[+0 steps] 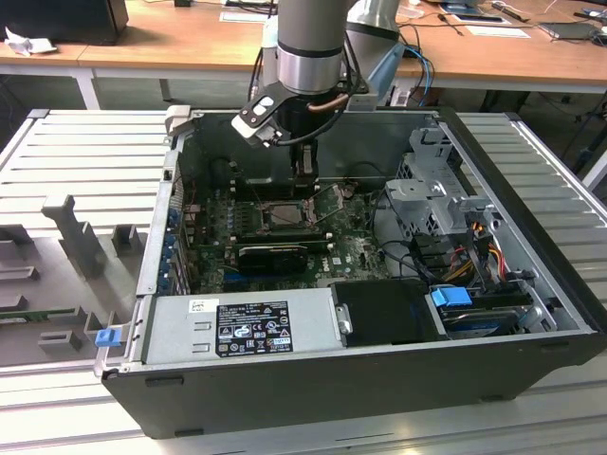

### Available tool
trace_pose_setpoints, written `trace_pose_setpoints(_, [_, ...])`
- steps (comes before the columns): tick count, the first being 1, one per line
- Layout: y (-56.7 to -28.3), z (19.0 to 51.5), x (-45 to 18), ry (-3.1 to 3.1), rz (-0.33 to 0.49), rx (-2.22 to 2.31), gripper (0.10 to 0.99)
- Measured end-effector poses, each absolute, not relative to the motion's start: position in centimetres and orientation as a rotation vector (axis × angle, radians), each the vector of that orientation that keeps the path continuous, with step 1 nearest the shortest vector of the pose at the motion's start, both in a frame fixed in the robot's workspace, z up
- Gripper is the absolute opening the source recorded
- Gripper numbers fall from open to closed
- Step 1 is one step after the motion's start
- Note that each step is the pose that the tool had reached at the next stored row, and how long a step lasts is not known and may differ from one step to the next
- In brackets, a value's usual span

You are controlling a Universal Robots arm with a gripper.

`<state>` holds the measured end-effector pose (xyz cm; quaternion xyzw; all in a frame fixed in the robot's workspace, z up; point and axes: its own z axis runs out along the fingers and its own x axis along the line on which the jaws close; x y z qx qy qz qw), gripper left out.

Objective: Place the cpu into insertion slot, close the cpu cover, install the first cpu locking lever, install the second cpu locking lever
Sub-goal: 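Close the cpu cover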

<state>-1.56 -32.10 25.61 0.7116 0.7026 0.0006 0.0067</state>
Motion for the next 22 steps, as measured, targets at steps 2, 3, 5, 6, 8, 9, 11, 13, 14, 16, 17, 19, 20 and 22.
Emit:
trace_pose_setpoints(2, [-32.1, 25.6, -1.5, 2.198, 0.002, 2.226, 0.106])
trace_pose_setpoints(3, [-32.1, 25.6, -1.4, 2.198, 0.002, 2.226, 0.106])
trace_pose_setpoints(5, [-32.1, 25.6, -1.3, 2.198, 0.002, 2.226, 0.106])
trace_pose_setpoints(6, [-32.1, 25.6, -1.2, 2.198, 0.002, 2.226, 0.106])
trace_pose_setpoints(8, [-32.1, 25.6, -1.1, 2.198, 0.002, 2.226, 0.106])
trace_pose_setpoints(9, [-32.1, 25.6, -1.0, 2.198, 0.002, 2.226, 0.106])
trace_pose_setpoints(11, [-32.1, 25.6, -0.8, 2.198, 0.002, 2.226, 0.106])
trace_pose_setpoints(13, [-32.1, 25.6, -0.7, 2.198, 0.002, 2.226, 0.106])
trace_pose_setpoints(14, [-32.1, 25.6, -0.6, 2.198, 0.002, 2.226, 0.106])
trace_pose_setpoints(16, [-32.1, 25.6, -0.5, 2.198, 0.001, 2.226, 0.106])
trace_pose_setpoints(17, [-32.1, 25.6, -0.2, 2.197, 0.0, 2.225, 0.106])
trace_pose_setpoints(19, [-32.1, 25.6, 0.4, 2.197, 0.0, 2.225, 0.106])
trace_pose_setpoints(20, [-32.1, 25.6, 0.6, 2.197, 0.001, 2.225, 0.106])
trace_pose_setpoints(22, [-32.1, 25.6, 0.7, 2.197, 0.0, 2.225, 0.106])
